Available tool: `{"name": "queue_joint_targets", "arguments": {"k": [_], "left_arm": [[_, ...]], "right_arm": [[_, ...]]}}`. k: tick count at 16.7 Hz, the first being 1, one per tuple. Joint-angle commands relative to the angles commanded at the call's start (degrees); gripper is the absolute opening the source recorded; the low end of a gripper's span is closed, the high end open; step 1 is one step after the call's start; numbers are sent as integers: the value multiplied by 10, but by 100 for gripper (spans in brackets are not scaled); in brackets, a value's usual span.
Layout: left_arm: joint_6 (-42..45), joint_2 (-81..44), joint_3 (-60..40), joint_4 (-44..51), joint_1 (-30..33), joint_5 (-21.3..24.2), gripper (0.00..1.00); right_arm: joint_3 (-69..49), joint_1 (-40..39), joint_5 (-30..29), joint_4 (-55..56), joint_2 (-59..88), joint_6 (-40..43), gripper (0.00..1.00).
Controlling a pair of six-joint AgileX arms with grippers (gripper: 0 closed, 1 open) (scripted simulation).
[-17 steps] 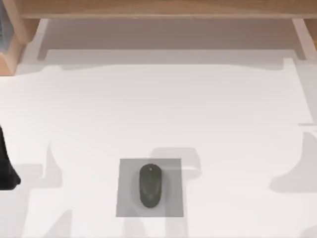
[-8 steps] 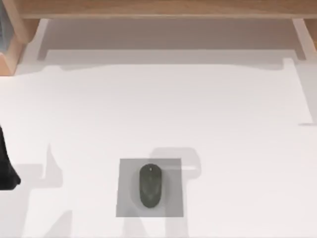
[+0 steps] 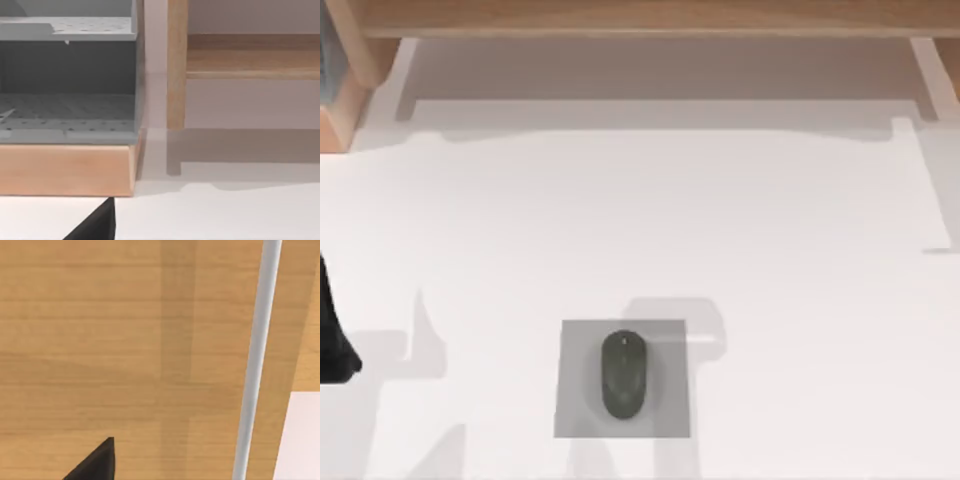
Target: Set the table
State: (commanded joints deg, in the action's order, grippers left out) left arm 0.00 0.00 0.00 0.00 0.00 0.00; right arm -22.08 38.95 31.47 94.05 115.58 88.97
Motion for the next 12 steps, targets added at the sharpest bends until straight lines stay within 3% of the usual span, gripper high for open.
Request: {"name": "queue_joint_targets", "arguments": {"k": [9,12], "left_arm": [[0,0,0,0,0,0,100],[0,0,0,0,0,0,100]], "right_arm": [[-50,-25,-27,-34,16,1,100],[-50,-25,-27,-34,16,1,77]]}}
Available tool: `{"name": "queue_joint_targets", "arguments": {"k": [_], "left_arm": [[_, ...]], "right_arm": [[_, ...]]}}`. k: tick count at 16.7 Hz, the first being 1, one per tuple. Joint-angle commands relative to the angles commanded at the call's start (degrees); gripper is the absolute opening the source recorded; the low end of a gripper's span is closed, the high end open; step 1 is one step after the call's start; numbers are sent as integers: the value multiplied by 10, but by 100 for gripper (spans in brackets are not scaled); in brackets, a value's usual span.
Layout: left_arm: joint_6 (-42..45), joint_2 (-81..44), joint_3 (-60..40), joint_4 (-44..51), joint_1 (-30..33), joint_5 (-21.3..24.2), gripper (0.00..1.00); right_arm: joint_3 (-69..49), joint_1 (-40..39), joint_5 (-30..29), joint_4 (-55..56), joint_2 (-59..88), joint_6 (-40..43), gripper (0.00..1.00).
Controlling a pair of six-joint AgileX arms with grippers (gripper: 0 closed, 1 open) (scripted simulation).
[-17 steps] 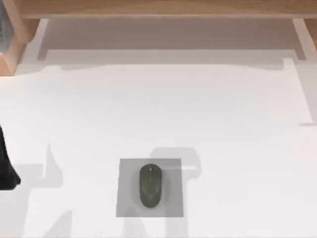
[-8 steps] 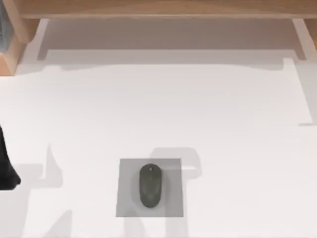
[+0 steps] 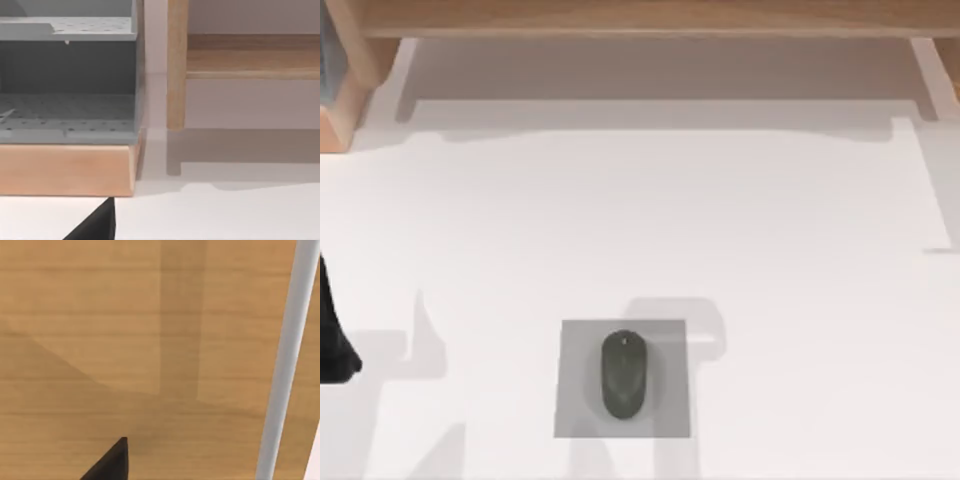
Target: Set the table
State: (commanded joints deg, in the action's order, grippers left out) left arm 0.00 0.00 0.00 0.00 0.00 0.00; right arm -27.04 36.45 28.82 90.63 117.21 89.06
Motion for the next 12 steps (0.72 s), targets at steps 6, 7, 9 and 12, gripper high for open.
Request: {"name": "queue_joint_targets", "arguments": {"k": [6,7,9,12], "left_arm": [[0,0,0,0,0,0,100],[0,0,0,0,0,0,100],[0,0,0,0,0,0,100],[0,0,0,0,0,0,100]], "right_arm": [[0,0,0,0,0,0,32],[0,0,0,0,0,0,25],[0,0,0,0,0,0,10],[0,0,0,0,0,0,0]]}}
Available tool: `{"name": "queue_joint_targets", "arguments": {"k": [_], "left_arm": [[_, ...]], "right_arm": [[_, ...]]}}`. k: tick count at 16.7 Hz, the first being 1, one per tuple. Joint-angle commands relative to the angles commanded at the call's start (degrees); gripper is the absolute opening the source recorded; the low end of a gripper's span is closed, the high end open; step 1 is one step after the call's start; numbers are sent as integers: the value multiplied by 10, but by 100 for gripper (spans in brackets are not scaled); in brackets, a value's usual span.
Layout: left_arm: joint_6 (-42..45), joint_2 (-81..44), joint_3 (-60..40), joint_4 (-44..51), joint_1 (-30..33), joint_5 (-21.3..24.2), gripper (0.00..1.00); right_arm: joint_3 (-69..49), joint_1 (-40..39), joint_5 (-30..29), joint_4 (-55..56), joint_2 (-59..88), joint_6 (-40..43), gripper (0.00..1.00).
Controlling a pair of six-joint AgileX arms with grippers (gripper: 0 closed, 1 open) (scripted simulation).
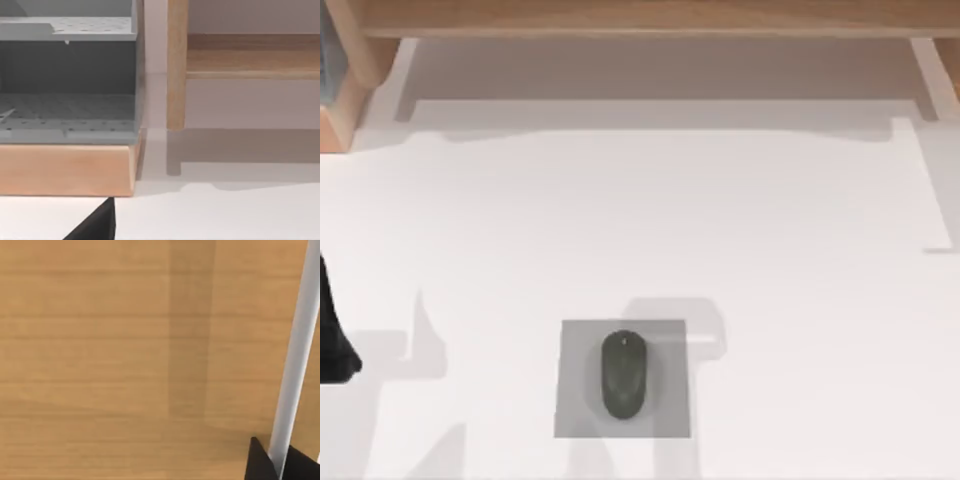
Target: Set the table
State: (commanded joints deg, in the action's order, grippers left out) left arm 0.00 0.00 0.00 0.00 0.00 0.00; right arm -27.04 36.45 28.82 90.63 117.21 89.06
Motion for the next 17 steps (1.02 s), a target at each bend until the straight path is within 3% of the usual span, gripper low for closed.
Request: {"name": "queue_joint_targets", "arguments": {"k": [8,17], "left_arm": [[0,0,0,0,0,0,100],[0,0,0,0,0,0,100]], "right_arm": [[-1,0,-2,-3,2,-1,0],[-129,-63,-65,-85,48,-1,0]]}}
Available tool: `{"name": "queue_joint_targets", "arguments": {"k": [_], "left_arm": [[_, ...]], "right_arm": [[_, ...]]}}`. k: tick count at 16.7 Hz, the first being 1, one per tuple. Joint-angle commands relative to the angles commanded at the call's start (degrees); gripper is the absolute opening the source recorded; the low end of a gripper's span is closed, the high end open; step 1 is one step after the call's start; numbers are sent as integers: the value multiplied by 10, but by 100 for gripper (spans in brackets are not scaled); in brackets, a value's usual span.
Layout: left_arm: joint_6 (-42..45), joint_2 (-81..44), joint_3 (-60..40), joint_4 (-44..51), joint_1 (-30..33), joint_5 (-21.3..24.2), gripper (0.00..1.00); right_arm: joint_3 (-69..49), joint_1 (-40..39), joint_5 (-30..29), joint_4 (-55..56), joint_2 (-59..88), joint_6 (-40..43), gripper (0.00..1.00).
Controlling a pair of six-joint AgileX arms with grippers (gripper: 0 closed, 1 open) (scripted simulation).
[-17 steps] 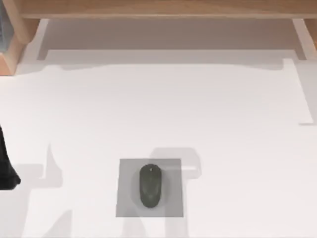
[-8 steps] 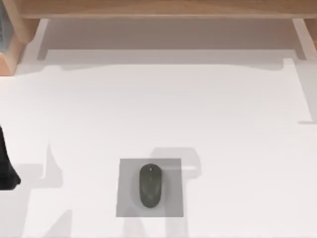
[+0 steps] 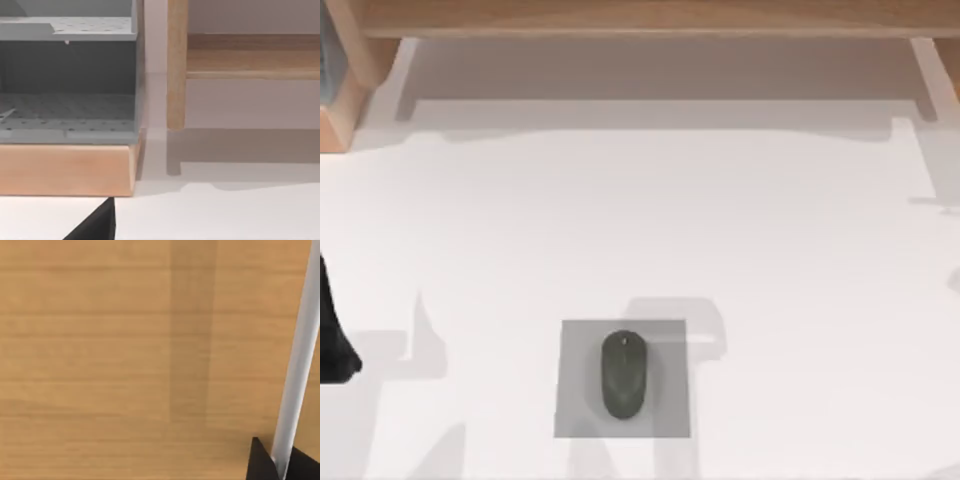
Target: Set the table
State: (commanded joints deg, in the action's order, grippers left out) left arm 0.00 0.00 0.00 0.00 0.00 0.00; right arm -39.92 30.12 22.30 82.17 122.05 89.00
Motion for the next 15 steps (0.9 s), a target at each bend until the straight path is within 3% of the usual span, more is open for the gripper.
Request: {"name": "queue_joint_targets", "arguments": {"k": [5,11,15], "left_arm": [[0,0,0,0,0,0,100],[0,0,0,0,0,0,100],[0,0,0,0,0,0,100]], "right_arm": [[-7,-1,-2,-6,5,0,0],[-129,-38,-39,-74,53,1,0],[-142,-43,-46,-85,59,-1,0]]}}
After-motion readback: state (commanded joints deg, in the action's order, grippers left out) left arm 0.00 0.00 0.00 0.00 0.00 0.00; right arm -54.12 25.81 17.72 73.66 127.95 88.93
